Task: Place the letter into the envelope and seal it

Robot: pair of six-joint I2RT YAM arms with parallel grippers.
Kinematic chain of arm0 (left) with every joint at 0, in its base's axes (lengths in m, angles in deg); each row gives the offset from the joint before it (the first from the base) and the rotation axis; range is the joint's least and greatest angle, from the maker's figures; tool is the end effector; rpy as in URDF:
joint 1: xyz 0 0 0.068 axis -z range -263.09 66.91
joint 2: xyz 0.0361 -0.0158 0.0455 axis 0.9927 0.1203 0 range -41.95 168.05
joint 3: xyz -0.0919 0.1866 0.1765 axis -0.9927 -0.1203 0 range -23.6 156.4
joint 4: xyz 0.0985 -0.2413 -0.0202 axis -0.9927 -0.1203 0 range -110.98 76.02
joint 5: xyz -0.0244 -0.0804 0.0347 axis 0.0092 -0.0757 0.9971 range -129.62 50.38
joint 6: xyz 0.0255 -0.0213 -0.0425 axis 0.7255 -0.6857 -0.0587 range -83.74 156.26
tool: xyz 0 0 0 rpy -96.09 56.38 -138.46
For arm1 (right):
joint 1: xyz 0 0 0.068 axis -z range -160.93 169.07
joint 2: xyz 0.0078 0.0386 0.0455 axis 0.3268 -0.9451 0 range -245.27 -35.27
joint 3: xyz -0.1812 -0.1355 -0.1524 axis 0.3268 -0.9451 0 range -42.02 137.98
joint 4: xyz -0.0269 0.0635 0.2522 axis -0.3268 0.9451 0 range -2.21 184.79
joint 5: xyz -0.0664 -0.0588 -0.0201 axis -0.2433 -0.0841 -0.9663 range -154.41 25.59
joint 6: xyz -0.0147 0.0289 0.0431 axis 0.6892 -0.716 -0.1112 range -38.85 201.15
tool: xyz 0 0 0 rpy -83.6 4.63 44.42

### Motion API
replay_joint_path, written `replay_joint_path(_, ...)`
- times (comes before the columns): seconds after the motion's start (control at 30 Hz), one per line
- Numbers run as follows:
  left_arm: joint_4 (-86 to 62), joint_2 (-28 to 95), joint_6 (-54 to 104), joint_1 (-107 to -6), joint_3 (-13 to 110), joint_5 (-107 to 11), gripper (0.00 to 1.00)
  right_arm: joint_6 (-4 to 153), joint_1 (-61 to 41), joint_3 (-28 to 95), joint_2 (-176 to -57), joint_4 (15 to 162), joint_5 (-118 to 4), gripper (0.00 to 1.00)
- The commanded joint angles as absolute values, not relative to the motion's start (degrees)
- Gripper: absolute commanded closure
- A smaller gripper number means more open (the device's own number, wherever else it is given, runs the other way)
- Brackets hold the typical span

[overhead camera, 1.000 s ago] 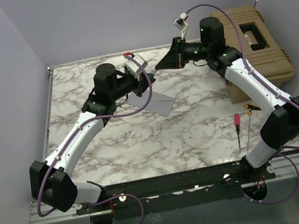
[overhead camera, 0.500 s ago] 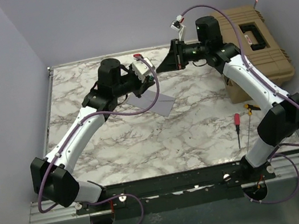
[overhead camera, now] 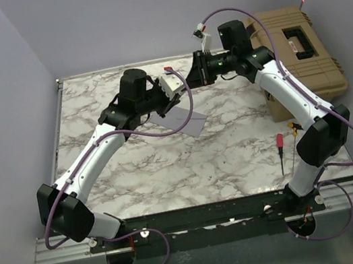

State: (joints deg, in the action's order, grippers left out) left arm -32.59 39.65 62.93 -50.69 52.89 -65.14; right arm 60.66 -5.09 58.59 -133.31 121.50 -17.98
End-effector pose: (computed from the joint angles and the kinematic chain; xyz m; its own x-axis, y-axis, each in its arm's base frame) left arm 0.2688 -0.1887 0.3698 0.0629 0.4398 -0.8959 0.8821 0.3954 0.2560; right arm 0.3392 0.1805 0.3949 -0.7388 -0.0672 -0.6706 -0.6292 0.4253 0.6506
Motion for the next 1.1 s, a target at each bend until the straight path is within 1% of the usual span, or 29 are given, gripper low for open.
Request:
replay_joint_path(0.0, -25.3, 40.7, 64.1, -48.4, 57.4, -66.3, 1.00, 60.4, -10.0, 58.5, -135.1, 127.2, -18.4, 0.99)
replay_joint_path(0.3, -21.5, 40.5, 65.2, -48.3, 59.6, -67.8, 1.00, 59.7, -12.7, 57.4, -136.3, 133.2, -23.1, 0.99)
replay_joint_path(0.53, -18.4, 40.3, 64.9, -47.7, 61.4, -70.0, 1.00, 58.4, -15.4, 55.8, -137.3, 133.1, -22.7, 1.00)
replay_joint_path(0.77, -14.4, 40.8, 66.9, -47.1, 62.5, -71.0, 1.00, 59.3, -16.1, 55.4, -139.2, 134.6, -19.5, 1.00)
replay_joint_path(0.9, -10.8, 43.3, 64.0, -47.4, 65.4, -70.9, 1.00, 61.1, -16.5, 57.6, -142.0, 138.8, -21.7, 1.00)
replay_joint_path(1.07, -5.8, 44.8, 60.4, -47.4, 65.8, -71.5, 1.00, 61.1, -17.0, 56.0, -142.7, 139.0, -23.8, 1.00)
